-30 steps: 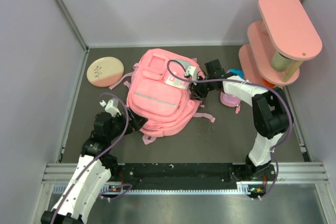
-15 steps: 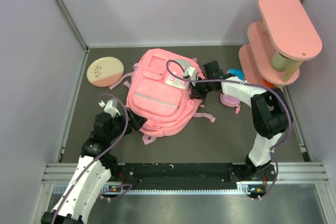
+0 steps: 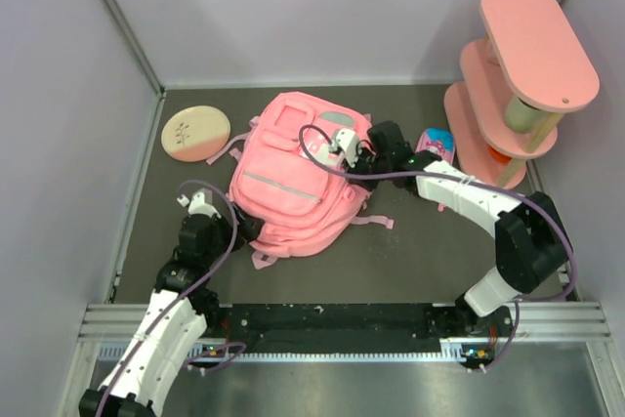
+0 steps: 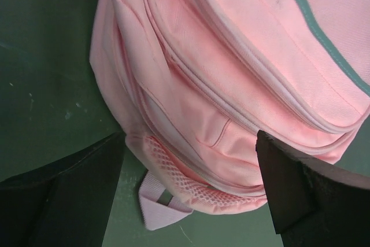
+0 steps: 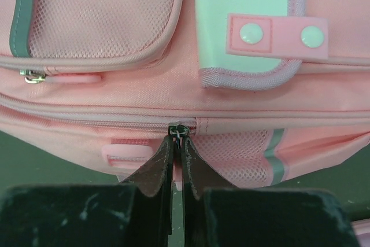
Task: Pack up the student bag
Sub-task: Unzip the student bag at the center of the board.
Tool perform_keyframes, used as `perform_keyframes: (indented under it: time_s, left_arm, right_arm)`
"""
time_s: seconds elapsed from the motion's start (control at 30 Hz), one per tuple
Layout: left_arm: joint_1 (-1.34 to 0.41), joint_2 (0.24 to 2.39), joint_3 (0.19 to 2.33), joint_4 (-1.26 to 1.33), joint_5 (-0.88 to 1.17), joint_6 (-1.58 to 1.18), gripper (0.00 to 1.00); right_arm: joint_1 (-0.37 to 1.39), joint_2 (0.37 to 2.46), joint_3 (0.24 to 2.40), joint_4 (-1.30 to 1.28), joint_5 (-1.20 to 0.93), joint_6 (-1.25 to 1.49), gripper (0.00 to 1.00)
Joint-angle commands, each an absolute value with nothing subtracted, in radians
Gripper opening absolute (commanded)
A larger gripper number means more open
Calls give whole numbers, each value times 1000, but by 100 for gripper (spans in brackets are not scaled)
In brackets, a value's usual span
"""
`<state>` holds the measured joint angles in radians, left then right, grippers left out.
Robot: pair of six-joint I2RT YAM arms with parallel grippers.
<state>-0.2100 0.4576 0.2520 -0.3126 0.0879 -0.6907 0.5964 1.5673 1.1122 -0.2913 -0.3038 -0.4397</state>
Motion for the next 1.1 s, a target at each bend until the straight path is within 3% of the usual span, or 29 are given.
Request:
perform_keyframes:
  time_s: [0.0, 0.23, 0.57, 0.7, 0.83, 1.07]
  left_arm:
    - [-206, 476, 164, -93, 149, -718, 99]
    - [-207, 523, 94, -8, 207, -746, 97]
    - [-207, 580, 89, 78, 242, -747, 92]
    - [-207, 591, 77, 139, 290, -765, 79]
    - [-209, 612, 54, 215, 328, -819, 52]
    - [-209, 580, 29, 258, 314, -868, 22]
  right_arm:
    - [675, 1493, 1091, -282, -218, -397, 0]
    - [729, 1525, 1114, -369, 110, -344, 0]
    - [742, 1555, 1184, -555, 30, -371, 0]
    - [787, 1558, 1242, -607, -75, -331, 0]
    - [867, 1624, 1325, -704, -110, -316, 0]
    - [953, 1750, 1370, -750, -124, -233, 0]
